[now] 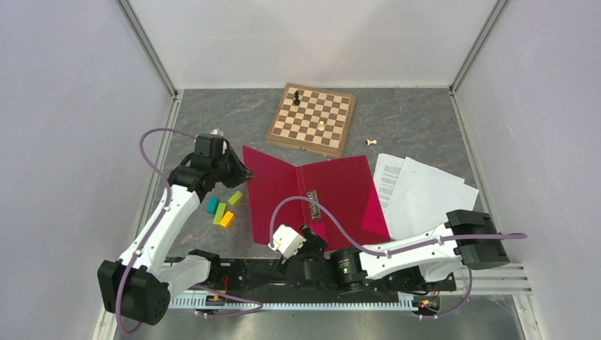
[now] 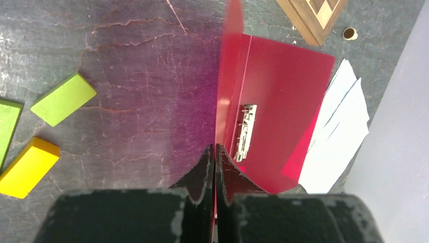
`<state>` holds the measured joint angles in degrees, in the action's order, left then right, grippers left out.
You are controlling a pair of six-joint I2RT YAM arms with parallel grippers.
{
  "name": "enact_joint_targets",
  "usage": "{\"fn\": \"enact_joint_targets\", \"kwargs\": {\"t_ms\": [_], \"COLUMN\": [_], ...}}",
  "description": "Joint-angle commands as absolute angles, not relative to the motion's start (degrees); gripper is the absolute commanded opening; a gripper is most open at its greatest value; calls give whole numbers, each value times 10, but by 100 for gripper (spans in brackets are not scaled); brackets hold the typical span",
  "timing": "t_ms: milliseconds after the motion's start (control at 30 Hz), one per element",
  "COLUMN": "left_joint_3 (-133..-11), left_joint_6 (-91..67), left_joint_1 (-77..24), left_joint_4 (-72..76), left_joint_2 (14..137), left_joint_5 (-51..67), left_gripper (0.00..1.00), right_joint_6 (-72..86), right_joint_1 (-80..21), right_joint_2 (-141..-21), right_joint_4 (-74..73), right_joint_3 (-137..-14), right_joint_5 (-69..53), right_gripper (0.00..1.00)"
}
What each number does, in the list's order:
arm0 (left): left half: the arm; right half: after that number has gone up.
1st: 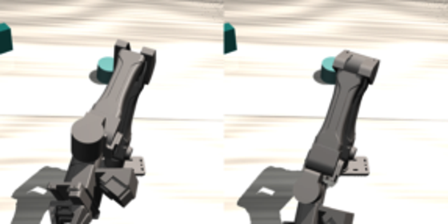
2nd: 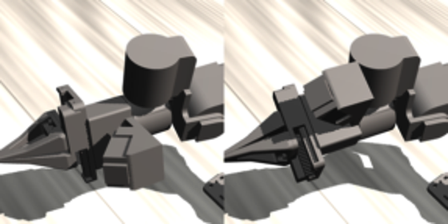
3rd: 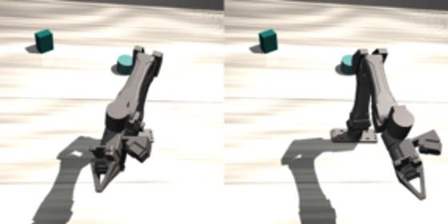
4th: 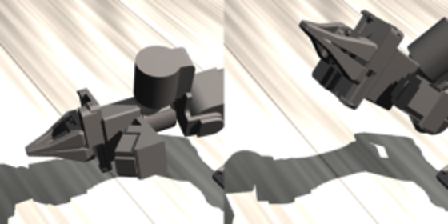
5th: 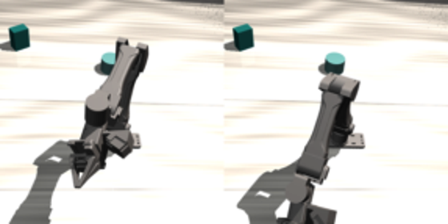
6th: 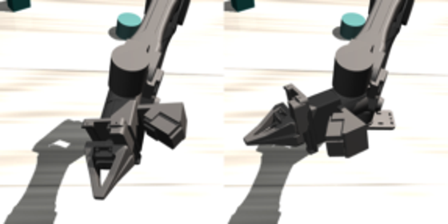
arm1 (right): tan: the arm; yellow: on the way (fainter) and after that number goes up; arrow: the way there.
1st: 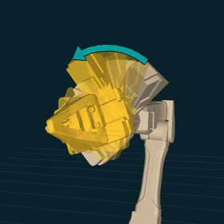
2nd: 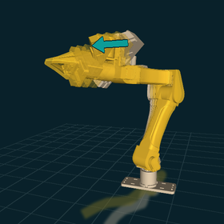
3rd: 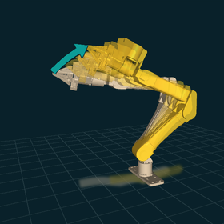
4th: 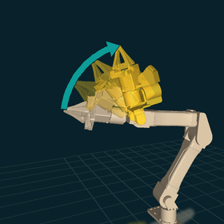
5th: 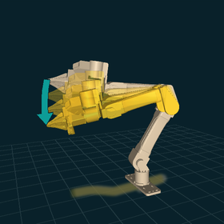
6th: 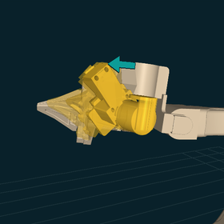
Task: Put the files into the folder
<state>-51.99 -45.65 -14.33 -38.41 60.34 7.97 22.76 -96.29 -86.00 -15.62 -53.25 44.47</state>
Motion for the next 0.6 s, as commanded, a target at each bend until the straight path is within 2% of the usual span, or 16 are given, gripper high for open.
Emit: {"fn": "enact_joint_targets", "kwargs": {"t_ms": [0,200,567], "left_joint_3": [-525,-544,-611], "left_joint_6": [-389,-344,-301], "left_joint_1": [-145,-143,-139], "left_joint_4": [-328,-306,-333], "left_joint_2": [633,684,765], "left_joint_5": [96,95,55], "left_gripper": [2,2,4], "right_joint_6": [185,196,242], "right_joint_1": [-969,-939,-721], "right_joint_2": [-798,-734,-633], "right_joint_4": [-86,-79,-87], "right_joint_3": [-501,-478,-409], "right_joint_5": [342,314,223], "right_gripper": [86,92,93]}}
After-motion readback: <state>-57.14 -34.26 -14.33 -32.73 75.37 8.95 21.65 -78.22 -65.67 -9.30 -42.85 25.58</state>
